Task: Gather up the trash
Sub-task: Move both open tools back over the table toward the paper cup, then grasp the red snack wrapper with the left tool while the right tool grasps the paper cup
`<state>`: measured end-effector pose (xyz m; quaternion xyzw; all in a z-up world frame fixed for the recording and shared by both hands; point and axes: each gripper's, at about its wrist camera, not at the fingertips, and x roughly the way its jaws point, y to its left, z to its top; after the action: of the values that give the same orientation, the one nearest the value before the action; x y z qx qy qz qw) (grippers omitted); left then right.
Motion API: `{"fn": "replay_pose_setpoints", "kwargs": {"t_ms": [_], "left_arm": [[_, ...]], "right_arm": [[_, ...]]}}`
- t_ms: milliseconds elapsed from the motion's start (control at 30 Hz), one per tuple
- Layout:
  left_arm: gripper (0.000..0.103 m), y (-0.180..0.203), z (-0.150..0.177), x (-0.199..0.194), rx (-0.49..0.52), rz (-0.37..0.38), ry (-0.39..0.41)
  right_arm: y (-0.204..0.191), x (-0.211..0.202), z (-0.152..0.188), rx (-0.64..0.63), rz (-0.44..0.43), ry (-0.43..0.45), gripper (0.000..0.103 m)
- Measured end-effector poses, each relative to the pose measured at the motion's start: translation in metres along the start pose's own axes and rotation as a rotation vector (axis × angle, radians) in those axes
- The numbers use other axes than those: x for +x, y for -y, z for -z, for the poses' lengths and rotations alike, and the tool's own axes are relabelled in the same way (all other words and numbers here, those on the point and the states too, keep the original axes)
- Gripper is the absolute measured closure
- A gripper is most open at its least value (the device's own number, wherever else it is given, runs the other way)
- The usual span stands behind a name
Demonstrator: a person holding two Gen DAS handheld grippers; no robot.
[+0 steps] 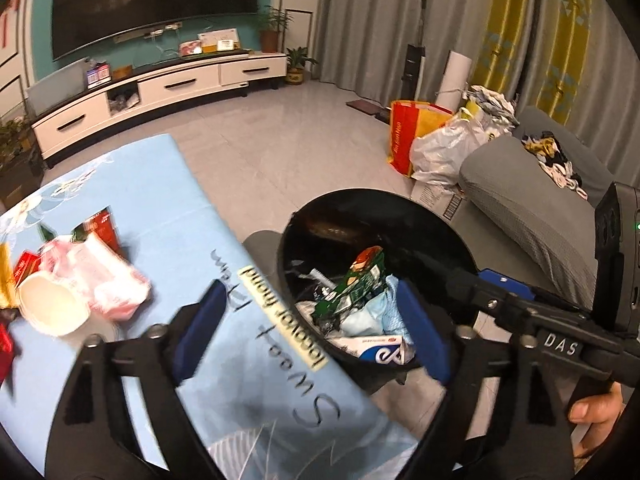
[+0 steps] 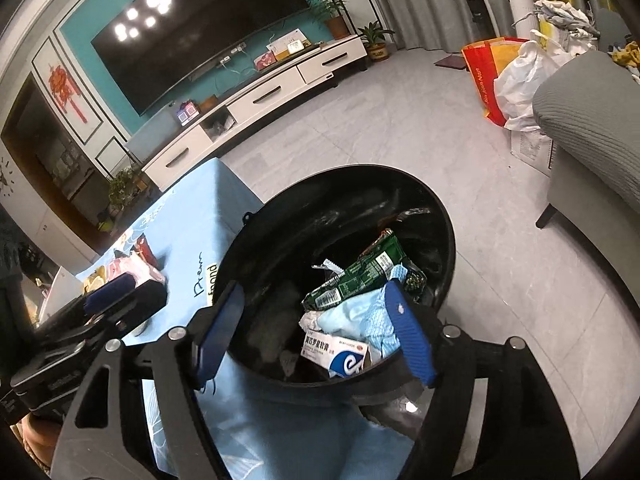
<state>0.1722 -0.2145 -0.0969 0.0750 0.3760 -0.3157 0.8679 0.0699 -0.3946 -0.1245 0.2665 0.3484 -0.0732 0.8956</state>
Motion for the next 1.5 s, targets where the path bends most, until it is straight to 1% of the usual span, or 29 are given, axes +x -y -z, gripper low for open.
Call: {"fn": "replay_pose_setpoints", "kwargs": {"t_ms": [67, 100, 133, 200, 300, 467, 600, 700, 833, 1033, 1233, 1500], "left_arm": [[0.007, -0.006, 0.006, -0.01, -0.02, 0.001, -0.001], [0.006, -0.008, 0.009, -0.015, -0.027, -0.003, -0.003], [0.005, -0.01, 0.013, -0.022, -0.035, -0.006, -0.004], [0.003, -0.015, 0.022, -0.036, -0.045, -0.019, -0.007], [0.003, -0.026, 0.033, -0.056, -0.067, -0.042, -0.01], [0.003, -0.054, 0.057, -0.091, -0.137, -0.085, -0.003], [0.003, -0.086, 0.078, -0.114, -0.221, -0.142, -0.008], [0.003, -0.113, 0.098, -0.135, -0.296, -0.203, -0.006], [0.003, -0.133, 0.115, -0.156, -0.358, -0.259, 0.01], [0.003, -0.142, 0.135, -0.178, -0.366, -0.314, 0.015], [0.003, -0.15, 0.144, -0.19, -0.377, -0.329, 0.025], [0.003, -0.17, 0.15, -0.194, -0.395, -0.337, 0.029]], "right_arm": [[-0.003, -0.007, 0.004, -0.01, 0.007, -0.003, 0.028], [-0.005, -0.009, 0.006, -0.014, 0.01, -0.006, 0.026], [-0.007, -0.012, 0.008, -0.019, 0.012, -0.011, 0.025], [-0.01, -0.017, 0.012, -0.025, 0.015, -0.022, 0.019], [-0.019, -0.022, 0.018, -0.039, 0.005, -0.049, 0.012], [-0.049, -0.029, 0.027, -0.104, -0.025, -0.072, 0.012], [-0.075, -0.037, 0.036, -0.176, -0.06, -0.081, 0.012], [-0.093, -0.039, 0.043, -0.226, -0.076, -0.089, 0.012], [-0.113, -0.041, 0.053, -0.277, -0.093, -0.1, 0.012], [-0.14, -0.04, 0.065, -0.345, -0.103, -0.112, 0.012], [-0.163, -0.037, 0.075, -0.387, -0.113, -0.122, 0.012], [-0.185, -0.025, 0.079, -0.418, -0.11, -0.124, 0.012]]}}
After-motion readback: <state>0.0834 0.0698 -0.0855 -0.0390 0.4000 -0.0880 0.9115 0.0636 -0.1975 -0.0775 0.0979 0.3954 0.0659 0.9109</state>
